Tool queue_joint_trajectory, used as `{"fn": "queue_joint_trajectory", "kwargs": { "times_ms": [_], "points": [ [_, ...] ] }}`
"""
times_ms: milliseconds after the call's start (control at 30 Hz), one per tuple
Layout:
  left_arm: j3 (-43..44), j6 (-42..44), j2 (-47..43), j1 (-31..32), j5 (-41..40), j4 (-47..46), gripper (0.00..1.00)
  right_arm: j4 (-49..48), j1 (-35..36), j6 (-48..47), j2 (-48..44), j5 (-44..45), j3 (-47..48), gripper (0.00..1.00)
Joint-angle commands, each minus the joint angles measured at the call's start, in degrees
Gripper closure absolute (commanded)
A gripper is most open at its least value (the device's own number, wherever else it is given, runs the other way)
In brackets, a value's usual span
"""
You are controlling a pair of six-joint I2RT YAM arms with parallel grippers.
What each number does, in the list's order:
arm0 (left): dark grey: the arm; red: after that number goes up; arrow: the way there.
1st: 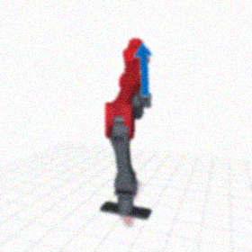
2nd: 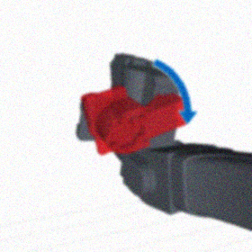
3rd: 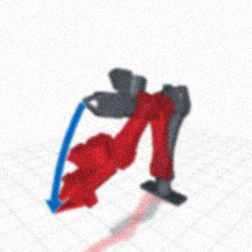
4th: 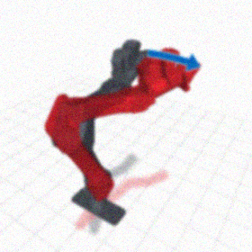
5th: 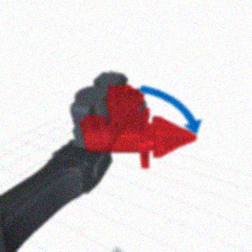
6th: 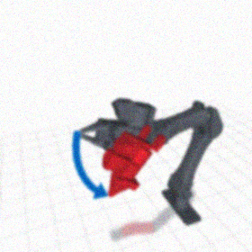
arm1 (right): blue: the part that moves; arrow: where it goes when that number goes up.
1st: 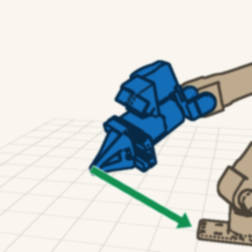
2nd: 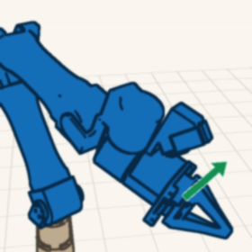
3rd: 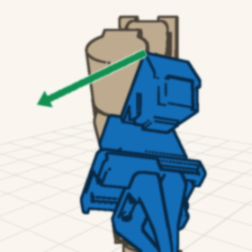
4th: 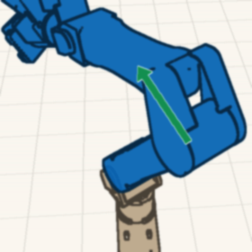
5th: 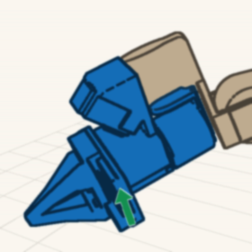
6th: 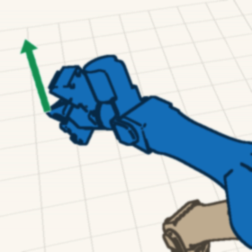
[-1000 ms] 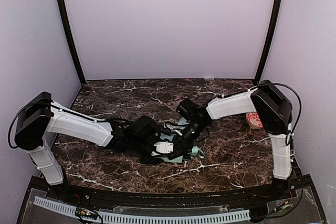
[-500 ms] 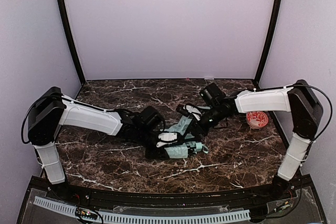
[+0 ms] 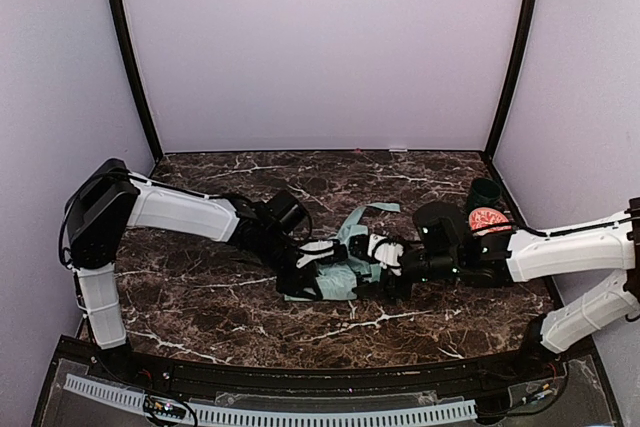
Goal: Put away the umbrella
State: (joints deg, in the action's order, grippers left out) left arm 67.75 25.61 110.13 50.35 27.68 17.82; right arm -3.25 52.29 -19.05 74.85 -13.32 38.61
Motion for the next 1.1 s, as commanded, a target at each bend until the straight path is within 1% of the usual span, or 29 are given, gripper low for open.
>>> {"fn": "queue_joint_trajectory", "kwargs": {
  "times_ms": [0,67,167,333,433,533,633,700,733,767,800,833,867,933,967,1067],
  "points": [
    [-2.3,-2.6,5.7,-0.9,2.6,16.7,0.85,-11.7,8.3,-11.5,0.7,9.0,-4.1,0.29],
    [-1.5,-2.4,6.1,-1.4,4.6,17.5,0.86,-13.0,10.0,-14.8,3.1,11.3,-3.3,0.28],
    [-0.6,-2.5,7.0,-2.0,6.4,18.7,0.87,-11.8,11.3,-18.5,8.1,14.0,0.3,0.26],
    [0.8,-2.2,8.3,-3.1,9.2,20.8,0.89,-10.4,11.6,-24.1,15.6,14.7,3.8,0.25],
    [1.5,-2.0,8.8,-3.7,10.9,21.6,0.89,-9.5,11.7,-25.9,20.7,16.3,6.1,0.25],
    [1.9,-1.9,9.0,-4.2,12.3,22.0,0.89,-8.7,11.9,-26.7,23.9,16.4,7.9,0.27],
    [2.2,-1.9,9.5,-4.4,13.2,22.2,0.89,-8.3,12.3,-26.8,26.6,16.2,9.2,0.32],
    [2.4,-1.8,9.9,-4.5,13.6,22.4,0.89,-7.1,12.6,-26.5,28.2,16.9,10.1,0.37],
    [2.5,-1.9,10.0,-4.5,13.7,22.5,0.89,-6.3,12.6,-26.0,28.6,17.3,10.7,0.43],
    [2.5,-1.9,10.1,-4.6,13.7,22.4,0.89,-5.3,12.8,-25.6,28.9,17.4,11.1,0.51],
    [2.6,-2.1,10.0,-4.7,14.0,22.3,0.88,-4.4,12.8,-25.2,28.8,17.4,11.4,0.61],
    [2.7,-2.3,9.9,-4.8,14.2,22.1,0.83,-3.6,12.9,-24.9,28.7,17.2,11.5,0.67],
    [2.9,-2.9,9.7,-5.2,14.3,21.6,0.75,-2.8,12.9,-24.5,28.4,16.7,11.5,0.73],
    [2.5,-4.8,7.9,-5.8,14.3,18.4,0.54,-1.0,13.0,-23.0,27.9,15.7,11.4,0.79],
    [1.6,-6.7,6.2,-6.2,13.5,15.2,0.47,0.2,13.0,-21.9,27.7,15.0,11.4,0.82],
    [-5.6,-12.8,-3.2,-7.4,10.7,0.7,0.36,5.1,12.9,-17.7,28.1,12.3,12.0,0.85]
  ]
}}
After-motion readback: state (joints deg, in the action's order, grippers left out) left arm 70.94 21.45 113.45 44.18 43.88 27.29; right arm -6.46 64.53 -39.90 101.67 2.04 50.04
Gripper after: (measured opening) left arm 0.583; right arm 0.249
